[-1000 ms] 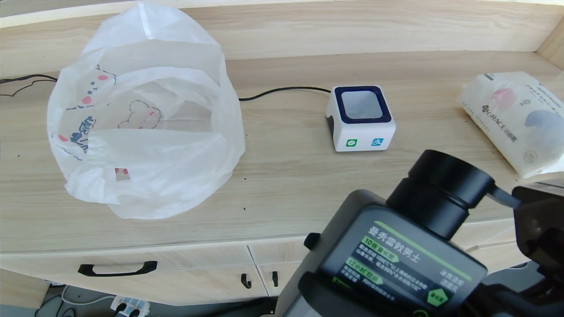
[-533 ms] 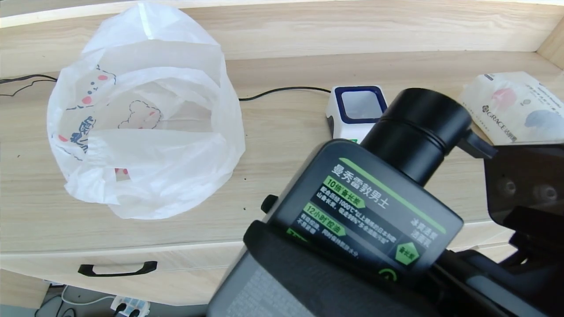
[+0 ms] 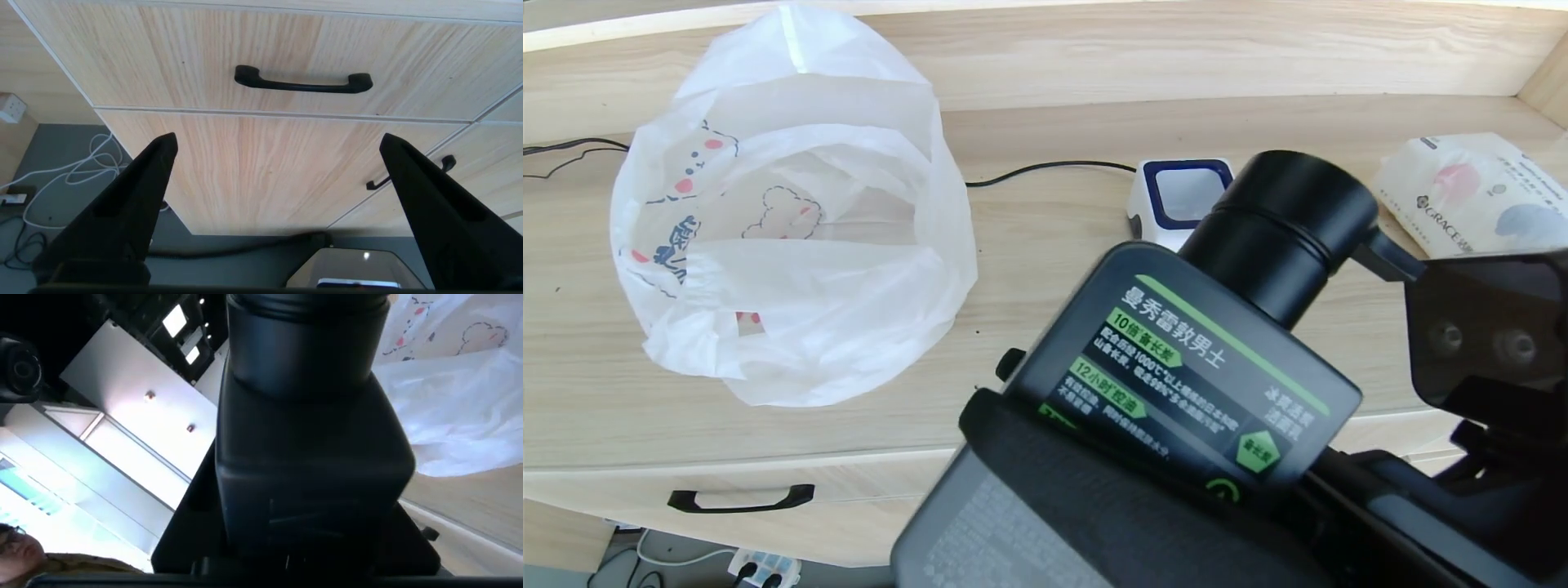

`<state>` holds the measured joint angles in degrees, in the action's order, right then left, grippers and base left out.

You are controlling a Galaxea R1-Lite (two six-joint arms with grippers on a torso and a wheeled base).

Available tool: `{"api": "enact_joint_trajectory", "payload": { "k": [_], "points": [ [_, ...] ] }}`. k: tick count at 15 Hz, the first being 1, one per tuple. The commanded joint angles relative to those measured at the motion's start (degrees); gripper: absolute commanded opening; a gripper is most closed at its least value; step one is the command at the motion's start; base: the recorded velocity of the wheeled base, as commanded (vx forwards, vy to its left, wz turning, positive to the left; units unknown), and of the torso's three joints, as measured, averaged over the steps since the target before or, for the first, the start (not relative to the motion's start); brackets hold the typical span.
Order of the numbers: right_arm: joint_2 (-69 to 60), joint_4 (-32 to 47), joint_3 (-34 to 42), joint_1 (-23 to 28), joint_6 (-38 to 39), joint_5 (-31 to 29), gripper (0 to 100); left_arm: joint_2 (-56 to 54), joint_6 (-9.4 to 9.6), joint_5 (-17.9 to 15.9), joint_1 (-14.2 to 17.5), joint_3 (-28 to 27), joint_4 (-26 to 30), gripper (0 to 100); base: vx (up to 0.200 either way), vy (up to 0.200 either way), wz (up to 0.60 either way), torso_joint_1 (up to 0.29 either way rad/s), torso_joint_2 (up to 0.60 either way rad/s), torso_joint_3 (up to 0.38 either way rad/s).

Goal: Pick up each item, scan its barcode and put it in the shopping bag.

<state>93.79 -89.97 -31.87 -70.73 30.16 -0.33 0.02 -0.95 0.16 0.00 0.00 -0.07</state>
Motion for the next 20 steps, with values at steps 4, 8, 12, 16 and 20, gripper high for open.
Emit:
{"api": "enact_joint_trajectory", "payload": {
  "k": [4, 8, 12, 16, 20],
  "points": [
    [1.5, 0.0, 1.6, 8.9, -8.5, -4.6, 0, 0.0, -0.02, 0.0, 0.0, 0.0, 0.0, 100, 0.0, 0.0, 0.0, 0.0, 0.0, 0.0],
    [5.7, 0.0, 1.8, 31.8, -34.2, -4.9, 0, 0.0, -0.02, 0.0, 0.0, 0.0, 0.0, 100, 0.0, 0.0, 0.0, 0.0, 0.0, 0.0],
    [7.5, 0.0, -8.2, 36.8, -52.9, -4.6, 0, 0.0, -0.02, 0.0, 0.0, 0.0, 0.0, 100, 0.0, 0.0, 0.0, 0.0, 0.0, 0.0],
    [7.1, 0.9, -19.3, 35.5, -65.1, 1.3, 0, 0.1, -0.02, 0.0, 0.0, 0.0, 0.0, 100, 0.0, 0.0, 0.0, 0.0, 0.0, 0.0],
    [7.9, 2.8, -20.3, 38.6, -70.0, 14.2, 0, 0.0, -0.02, 0.0, 0.0, 0.0, 0.0, 100, 0.0, 0.0, 0.0, 0.0, 0.0, 0.0]
  ]
}}
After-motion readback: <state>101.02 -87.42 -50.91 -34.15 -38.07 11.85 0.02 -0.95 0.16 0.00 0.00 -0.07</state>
